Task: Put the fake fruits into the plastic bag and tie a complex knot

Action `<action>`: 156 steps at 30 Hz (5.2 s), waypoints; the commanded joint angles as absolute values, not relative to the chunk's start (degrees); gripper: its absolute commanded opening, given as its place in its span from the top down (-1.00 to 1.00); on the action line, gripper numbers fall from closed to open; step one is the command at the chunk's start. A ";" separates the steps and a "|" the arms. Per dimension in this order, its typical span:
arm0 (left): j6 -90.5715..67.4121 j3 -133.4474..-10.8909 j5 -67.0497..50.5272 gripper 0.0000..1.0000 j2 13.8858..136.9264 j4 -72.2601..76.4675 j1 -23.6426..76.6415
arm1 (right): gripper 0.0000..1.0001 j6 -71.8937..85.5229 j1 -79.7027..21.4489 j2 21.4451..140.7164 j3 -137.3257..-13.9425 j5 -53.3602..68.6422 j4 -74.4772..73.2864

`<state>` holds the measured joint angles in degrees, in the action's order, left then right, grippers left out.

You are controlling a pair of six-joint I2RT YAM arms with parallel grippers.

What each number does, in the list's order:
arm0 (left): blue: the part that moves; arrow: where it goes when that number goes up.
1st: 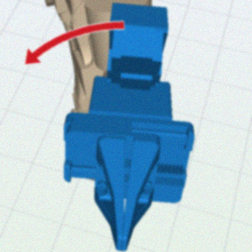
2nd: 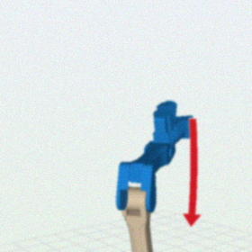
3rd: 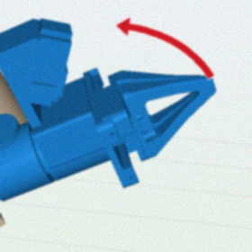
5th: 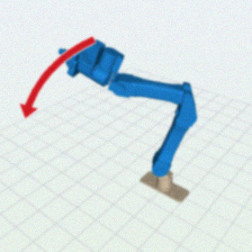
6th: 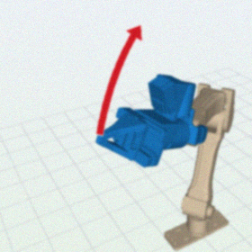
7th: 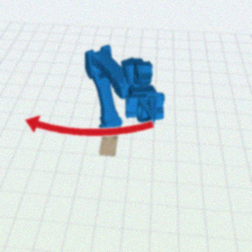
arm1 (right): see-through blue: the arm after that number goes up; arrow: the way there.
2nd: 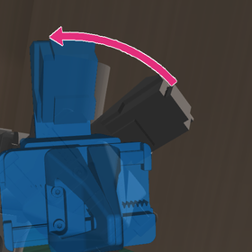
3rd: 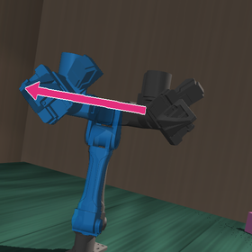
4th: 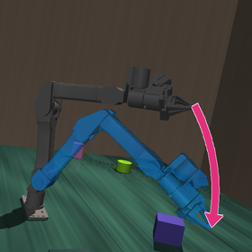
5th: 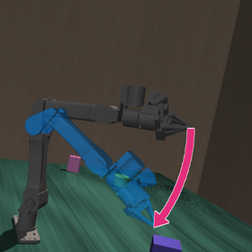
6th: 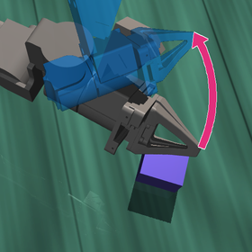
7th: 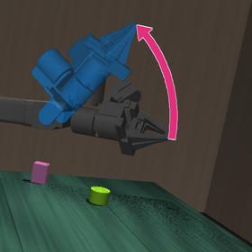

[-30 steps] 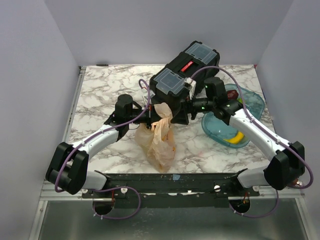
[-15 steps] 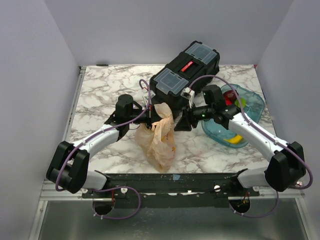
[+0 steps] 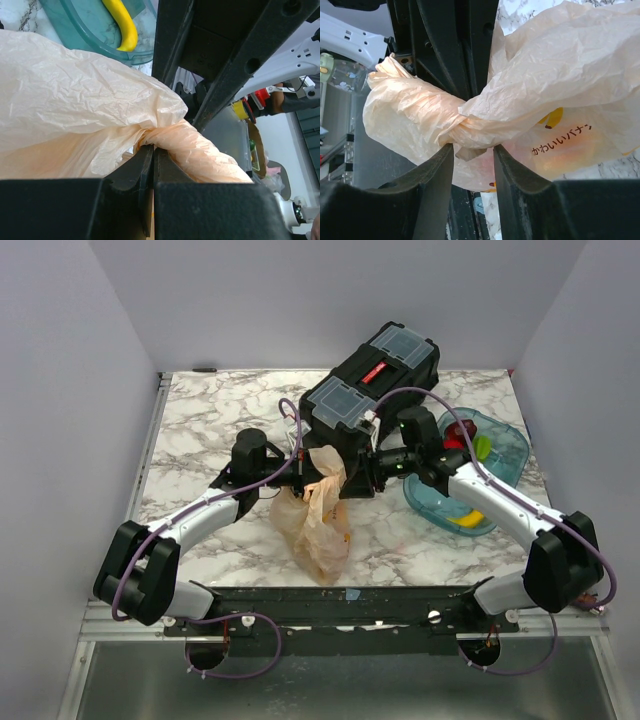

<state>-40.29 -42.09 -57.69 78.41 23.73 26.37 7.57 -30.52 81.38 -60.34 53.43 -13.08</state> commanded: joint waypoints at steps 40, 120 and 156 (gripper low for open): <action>9.38 -57.72 -59.66 -0.18 60.65 -35.72 12.77 | 0.99 4.56 -30.98 78.12 -59.13 51.94 -12.05; -1.58 -46.49 -45.47 1.00 64.91 -23.64 7.39 | -0.57 -13.54 -32.67 80.05 -53.53 27.63 -11.23; -0.26 -47.90 -45.95 1.00 64.56 -24.61 7.42 | -0.16 -23.15 -37.22 77.03 -54.61 31.89 -23.38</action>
<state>-1.30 -46.81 -44.42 65.80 -24.56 7.27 -21.91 -36.82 82.54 -52.47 34.26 -16.34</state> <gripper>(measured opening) 0.028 0.591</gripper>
